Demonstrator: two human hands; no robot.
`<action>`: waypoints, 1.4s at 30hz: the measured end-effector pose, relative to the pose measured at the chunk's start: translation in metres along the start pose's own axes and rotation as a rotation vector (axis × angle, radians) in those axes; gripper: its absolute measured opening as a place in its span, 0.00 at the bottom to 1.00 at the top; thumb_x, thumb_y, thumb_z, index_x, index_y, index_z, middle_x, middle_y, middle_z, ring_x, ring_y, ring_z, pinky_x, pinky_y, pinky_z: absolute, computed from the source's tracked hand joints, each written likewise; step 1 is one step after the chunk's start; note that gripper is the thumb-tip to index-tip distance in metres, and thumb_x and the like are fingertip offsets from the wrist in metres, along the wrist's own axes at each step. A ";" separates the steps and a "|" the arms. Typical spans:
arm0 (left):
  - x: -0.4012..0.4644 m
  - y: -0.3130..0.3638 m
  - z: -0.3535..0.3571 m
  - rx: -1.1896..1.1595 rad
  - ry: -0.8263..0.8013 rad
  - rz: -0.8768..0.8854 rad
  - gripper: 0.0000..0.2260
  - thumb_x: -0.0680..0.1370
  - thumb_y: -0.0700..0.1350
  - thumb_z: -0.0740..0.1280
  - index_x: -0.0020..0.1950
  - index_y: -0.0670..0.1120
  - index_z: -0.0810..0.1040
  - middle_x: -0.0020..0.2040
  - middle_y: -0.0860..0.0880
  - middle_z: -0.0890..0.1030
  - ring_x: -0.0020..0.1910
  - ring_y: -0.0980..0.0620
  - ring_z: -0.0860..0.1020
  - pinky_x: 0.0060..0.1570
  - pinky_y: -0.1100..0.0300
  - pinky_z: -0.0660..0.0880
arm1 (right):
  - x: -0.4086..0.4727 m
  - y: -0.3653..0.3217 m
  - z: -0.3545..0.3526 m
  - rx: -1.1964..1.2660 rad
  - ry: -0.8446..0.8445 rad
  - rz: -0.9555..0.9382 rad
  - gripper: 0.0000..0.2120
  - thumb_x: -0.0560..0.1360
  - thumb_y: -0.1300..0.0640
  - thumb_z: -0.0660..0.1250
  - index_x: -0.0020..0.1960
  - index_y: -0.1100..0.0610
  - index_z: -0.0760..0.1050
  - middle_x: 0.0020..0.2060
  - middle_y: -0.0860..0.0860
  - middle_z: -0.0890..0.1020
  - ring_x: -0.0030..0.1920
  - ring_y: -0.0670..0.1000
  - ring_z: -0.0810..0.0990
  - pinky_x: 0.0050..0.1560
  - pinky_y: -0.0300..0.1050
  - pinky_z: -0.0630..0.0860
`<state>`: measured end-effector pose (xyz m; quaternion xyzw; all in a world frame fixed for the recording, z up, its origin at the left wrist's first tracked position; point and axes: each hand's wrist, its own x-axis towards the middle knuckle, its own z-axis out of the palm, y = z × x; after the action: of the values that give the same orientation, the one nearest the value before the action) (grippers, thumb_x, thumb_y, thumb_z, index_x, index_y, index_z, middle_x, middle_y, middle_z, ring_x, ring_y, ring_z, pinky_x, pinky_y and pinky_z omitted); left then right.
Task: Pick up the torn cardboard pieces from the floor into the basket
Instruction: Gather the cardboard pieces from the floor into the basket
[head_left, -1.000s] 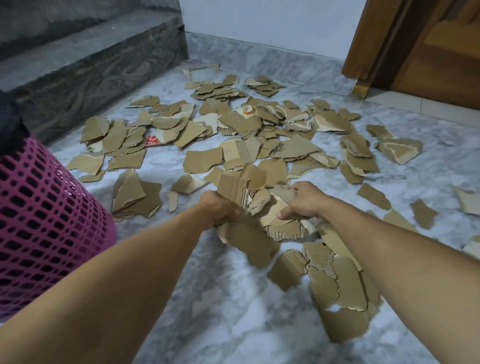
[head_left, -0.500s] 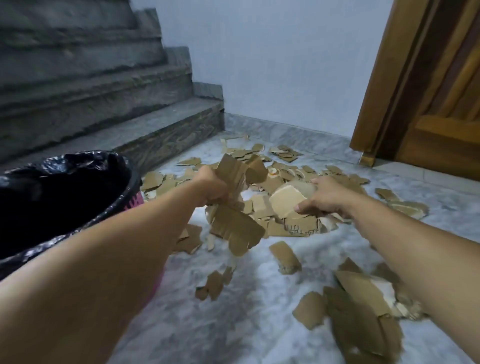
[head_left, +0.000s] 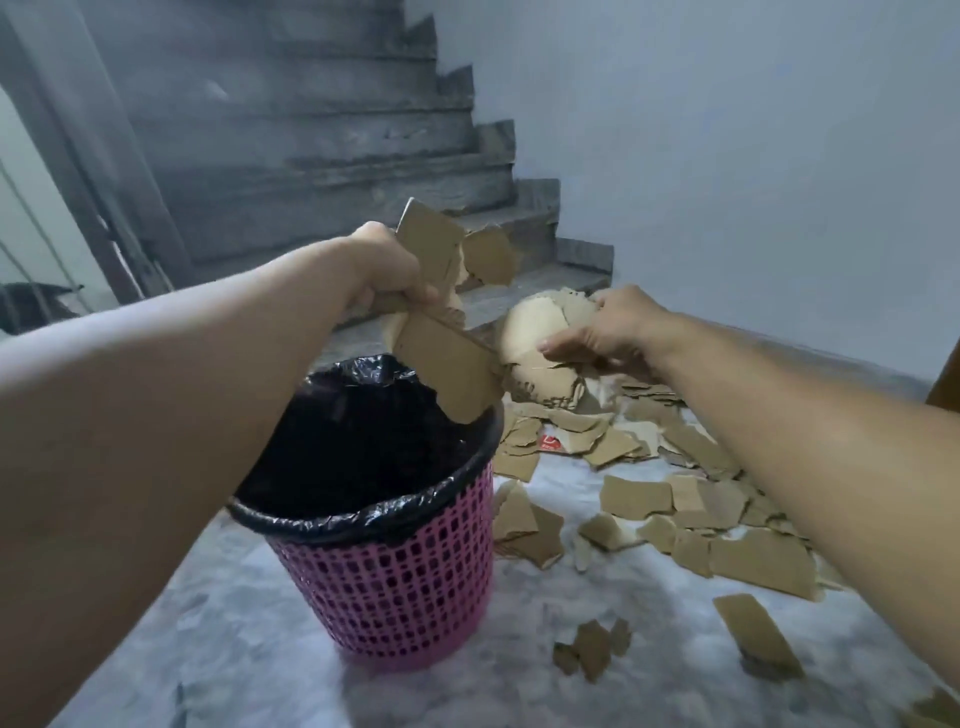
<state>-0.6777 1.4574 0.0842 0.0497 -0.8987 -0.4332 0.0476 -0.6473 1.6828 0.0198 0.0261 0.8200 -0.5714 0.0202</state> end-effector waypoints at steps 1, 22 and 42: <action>0.002 -0.013 -0.013 -0.001 0.010 -0.022 0.21 0.67 0.37 0.79 0.54 0.42 0.73 0.41 0.49 0.76 0.33 0.54 0.76 0.17 0.70 0.71 | 0.003 -0.007 0.018 0.012 -0.015 0.002 0.22 0.65 0.67 0.79 0.55 0.66 0.73 0.26 0.55 0.83 0.24 0.48 0.82 0.23 0.38 0.77; -0.004 -0.045 0.098 0.360 -0.200 0.127 0.14 0.71 0.45 0.76 0.52 0.39 0.81 0.44 0.43 0.82 0.39 0.48 0.81 0.39 0.55 0.81 | -0.013 0.065 -0.019 -0.128 -0.025 0.160 0.05 0.76 0.66 0.69 0.50 0.66 0.76 0.44 0.61 0.82 0.43 0.58 0.84 0.49 0.57 0.83; -0.165 -0.051 0.444 0.754 -1.010 0.404 0.25 0.69 0.53 0.77 0.60 0.40 0.79 0.51 0.44 0.82 0.45 0.46 0.81 0.42 0.56 0.77 | -0.148 0.354 -0.211 -0.606 -0.054 0.754 0.24 0.69 0.57 0.78 0.60 0.67 0.77 0.50 0.58 0.80 0.47 0.56 0.81 0.46 0.53 0.81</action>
<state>-0.5685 1.7908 -0.2380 -0.3157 -0.8923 -0.0415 -0.3199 -0.4767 1.9997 -0.2289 0.2996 0.8821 -0.2600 0.2540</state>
